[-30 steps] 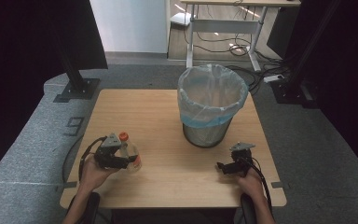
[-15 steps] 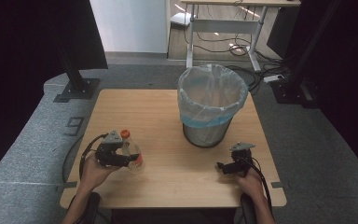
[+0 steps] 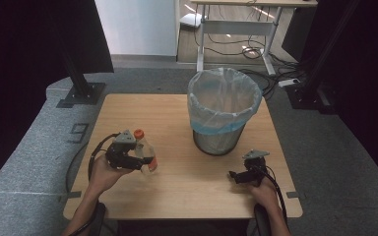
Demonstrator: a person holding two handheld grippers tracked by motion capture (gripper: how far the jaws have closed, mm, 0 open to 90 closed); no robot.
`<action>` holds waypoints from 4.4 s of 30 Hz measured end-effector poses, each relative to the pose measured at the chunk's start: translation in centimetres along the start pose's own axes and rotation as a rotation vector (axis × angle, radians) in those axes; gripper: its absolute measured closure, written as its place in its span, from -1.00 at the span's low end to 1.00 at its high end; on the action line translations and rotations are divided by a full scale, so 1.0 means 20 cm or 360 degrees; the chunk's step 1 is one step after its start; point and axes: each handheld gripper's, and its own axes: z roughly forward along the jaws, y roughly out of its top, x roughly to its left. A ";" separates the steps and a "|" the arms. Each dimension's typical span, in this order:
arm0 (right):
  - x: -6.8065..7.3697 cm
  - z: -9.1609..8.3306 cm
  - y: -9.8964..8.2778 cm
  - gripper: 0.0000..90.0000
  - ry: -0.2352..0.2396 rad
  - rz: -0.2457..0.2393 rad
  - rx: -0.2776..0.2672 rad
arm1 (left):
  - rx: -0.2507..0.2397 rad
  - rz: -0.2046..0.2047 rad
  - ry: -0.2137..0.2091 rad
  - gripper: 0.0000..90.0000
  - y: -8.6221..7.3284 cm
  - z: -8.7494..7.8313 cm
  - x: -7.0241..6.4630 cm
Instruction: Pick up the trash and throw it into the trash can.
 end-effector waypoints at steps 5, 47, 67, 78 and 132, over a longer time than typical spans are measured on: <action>0.00 0.00 0.00 -1.00 0.0000 0.0000 0.0000 | -0.0002 0.0024 -0.0015 -0.37 0.08 -0.01 -0.01; 0.00 0.00 0.00 -1.00 -0.0001 -0.0004 0.0006 | -0.0037 0.0090 -0.0029 -0.37 0.59 -0.04 0.08; 0.00 0.00 0.00 -1.00 -0.0002 -0.0005 0.0007 | -0.0061 0.0106 -0.0020 -0.37 0.84 -0.09 0.11; 0.00 0.00 0.00 -1.00 -0.0002 -0.0002 0.0006 | -0.0042 0.0118 -0.0011 -0.37 0.99 -0.10 0.12; 0.00 0.00 0.00 -1.00 0.0007 -0.0003 0.0002 | -0.0115 0.0190 0.0011 -0.37 1.57 0.16 0.02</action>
